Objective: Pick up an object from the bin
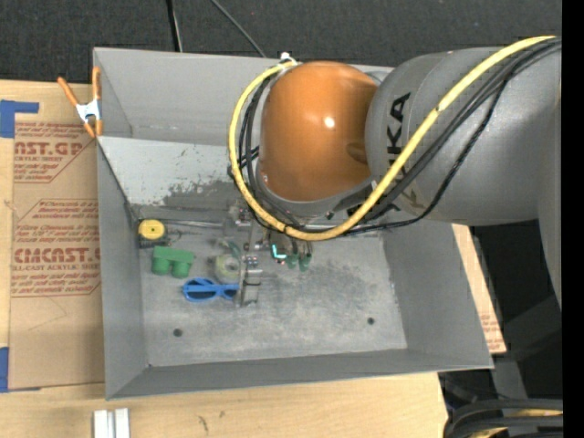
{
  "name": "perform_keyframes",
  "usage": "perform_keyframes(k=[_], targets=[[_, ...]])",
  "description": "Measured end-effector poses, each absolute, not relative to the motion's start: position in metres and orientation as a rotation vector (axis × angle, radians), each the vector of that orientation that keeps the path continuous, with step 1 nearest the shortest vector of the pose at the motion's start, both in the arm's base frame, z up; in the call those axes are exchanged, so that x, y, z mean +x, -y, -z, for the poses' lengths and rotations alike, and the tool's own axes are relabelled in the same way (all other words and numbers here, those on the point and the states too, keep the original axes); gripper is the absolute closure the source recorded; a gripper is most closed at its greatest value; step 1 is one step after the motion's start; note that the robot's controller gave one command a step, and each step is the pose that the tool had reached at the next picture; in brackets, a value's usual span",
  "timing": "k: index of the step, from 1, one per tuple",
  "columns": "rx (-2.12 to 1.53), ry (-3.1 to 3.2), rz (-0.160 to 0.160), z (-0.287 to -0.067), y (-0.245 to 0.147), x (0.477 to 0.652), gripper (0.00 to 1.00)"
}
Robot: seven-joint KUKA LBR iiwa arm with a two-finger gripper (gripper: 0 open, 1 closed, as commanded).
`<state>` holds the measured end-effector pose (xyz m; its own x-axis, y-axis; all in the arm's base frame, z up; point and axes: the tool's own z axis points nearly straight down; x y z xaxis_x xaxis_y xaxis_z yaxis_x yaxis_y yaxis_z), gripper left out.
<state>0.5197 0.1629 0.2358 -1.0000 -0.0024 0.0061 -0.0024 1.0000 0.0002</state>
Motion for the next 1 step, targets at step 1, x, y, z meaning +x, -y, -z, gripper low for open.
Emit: perform_keyframes(k=[1], targets=[[0.629, 3.074, 0.000, -0.0871, -0.1498, 0.5426, 0.00]])
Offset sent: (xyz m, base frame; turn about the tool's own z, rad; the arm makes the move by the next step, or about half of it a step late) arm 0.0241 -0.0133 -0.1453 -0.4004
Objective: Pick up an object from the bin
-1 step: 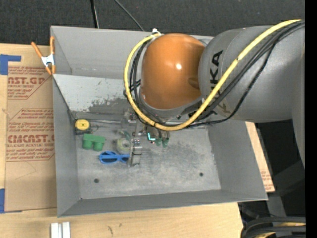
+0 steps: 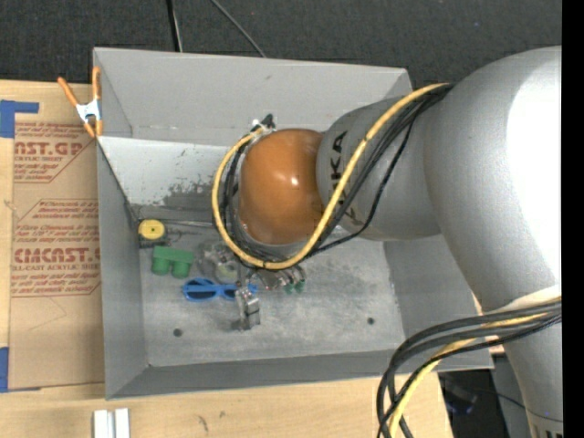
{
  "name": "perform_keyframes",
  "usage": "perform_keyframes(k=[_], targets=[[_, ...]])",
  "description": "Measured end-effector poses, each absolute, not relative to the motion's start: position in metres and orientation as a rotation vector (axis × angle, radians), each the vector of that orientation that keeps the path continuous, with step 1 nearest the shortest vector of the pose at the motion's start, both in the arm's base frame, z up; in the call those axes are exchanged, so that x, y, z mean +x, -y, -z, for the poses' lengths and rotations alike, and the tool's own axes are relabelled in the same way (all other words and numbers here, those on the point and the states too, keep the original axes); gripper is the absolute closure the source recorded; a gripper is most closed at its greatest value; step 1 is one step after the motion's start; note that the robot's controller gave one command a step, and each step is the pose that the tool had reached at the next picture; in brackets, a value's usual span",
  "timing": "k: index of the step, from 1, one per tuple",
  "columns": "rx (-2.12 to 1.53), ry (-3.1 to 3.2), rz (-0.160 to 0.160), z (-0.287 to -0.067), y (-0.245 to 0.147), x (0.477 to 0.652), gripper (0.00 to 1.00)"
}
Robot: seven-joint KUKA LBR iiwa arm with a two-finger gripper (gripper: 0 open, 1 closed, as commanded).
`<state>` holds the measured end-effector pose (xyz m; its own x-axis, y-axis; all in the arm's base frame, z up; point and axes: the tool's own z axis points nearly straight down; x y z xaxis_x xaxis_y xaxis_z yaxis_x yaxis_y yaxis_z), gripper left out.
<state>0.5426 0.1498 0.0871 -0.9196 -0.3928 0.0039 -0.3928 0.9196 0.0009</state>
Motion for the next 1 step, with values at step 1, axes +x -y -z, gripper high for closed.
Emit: perform_keyframes(k=[1], targets=[[0.736, 3.057, 0.001, -0.0690, -0.1535, 0.5677, 0.00]])
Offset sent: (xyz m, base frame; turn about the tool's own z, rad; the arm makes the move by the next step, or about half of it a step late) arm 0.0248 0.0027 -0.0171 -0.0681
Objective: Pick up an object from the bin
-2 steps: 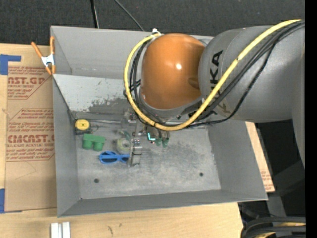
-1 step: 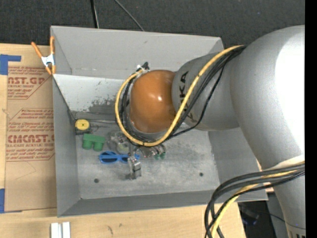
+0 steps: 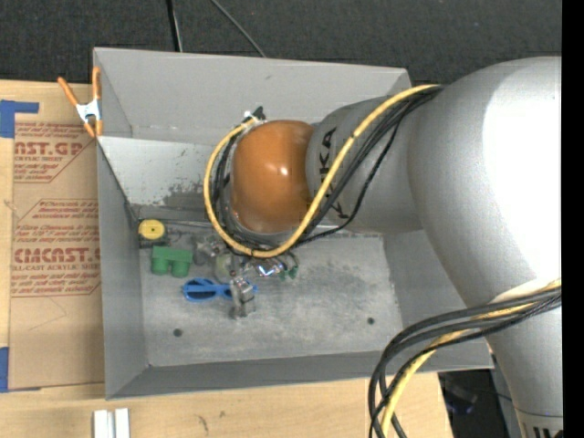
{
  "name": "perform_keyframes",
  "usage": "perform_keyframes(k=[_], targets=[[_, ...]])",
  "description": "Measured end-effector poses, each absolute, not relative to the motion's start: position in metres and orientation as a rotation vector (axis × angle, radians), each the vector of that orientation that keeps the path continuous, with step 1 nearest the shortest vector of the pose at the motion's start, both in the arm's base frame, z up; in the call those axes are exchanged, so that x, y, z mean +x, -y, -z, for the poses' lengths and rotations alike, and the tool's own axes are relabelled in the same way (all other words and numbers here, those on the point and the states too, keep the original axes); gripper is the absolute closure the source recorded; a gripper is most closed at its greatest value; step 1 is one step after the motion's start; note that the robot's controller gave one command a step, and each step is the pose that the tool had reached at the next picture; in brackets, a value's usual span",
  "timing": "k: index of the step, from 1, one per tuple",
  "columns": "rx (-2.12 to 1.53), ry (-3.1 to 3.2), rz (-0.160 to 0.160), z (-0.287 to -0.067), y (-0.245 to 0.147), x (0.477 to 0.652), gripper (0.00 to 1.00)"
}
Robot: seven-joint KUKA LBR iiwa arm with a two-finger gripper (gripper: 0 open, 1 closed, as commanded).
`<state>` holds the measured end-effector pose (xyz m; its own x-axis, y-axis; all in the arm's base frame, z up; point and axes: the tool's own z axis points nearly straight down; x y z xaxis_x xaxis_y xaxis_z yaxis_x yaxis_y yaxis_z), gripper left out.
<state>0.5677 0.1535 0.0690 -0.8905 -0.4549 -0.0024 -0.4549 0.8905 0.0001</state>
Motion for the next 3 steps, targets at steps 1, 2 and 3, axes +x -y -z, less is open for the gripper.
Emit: perform_keyframes(k=[1, 2, 3], targets=[[-0.733, -3.053, -0.004, -0.070, -0.154, 0.567, 1.00], [-1.052, -2.957, -0.001, -0.070, -0.155, 0.573, 1.00], [-1.681, -2.655, 0.000, -0.070, -0.081, 0.528, 1.00]])
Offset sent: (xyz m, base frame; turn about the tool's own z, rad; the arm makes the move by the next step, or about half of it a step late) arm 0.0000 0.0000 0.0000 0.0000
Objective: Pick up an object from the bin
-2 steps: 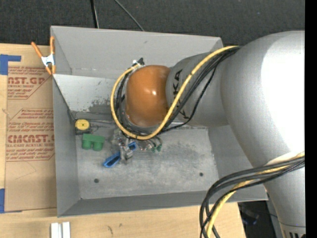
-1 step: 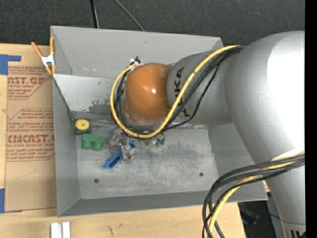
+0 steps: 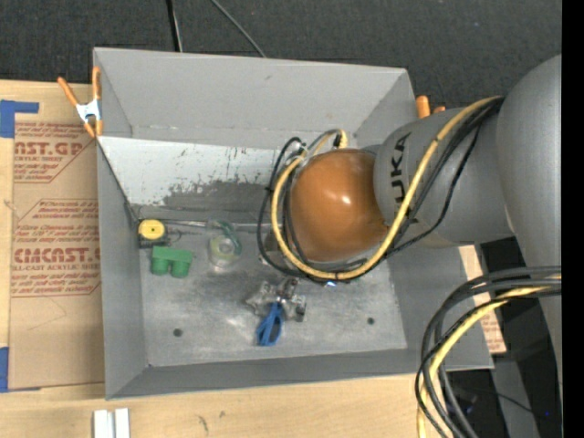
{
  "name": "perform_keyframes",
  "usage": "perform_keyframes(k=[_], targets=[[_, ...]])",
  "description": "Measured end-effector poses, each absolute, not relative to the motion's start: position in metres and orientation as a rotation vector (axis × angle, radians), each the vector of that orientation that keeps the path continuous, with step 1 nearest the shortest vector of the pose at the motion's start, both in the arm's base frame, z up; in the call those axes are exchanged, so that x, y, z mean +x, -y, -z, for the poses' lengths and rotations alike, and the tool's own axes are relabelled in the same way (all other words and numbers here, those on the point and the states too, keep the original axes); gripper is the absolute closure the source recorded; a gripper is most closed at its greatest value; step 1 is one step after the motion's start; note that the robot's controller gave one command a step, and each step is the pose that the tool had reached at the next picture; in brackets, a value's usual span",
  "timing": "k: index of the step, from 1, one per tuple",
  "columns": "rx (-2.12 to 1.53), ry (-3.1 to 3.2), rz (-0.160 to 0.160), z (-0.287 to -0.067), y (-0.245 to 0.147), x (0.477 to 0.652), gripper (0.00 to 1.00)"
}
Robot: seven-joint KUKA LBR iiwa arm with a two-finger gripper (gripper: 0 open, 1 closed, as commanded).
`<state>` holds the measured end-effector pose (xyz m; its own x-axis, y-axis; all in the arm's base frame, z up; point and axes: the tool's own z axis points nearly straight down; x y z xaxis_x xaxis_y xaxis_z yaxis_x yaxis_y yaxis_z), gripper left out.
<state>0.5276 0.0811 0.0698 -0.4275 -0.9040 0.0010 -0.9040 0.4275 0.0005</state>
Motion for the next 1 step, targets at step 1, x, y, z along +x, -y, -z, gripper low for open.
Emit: perform_keyframes(k=[1], targets=[[1.661, 2.677, -0.005, -0.2042, -0.0718, 0.5330, 1.00]])
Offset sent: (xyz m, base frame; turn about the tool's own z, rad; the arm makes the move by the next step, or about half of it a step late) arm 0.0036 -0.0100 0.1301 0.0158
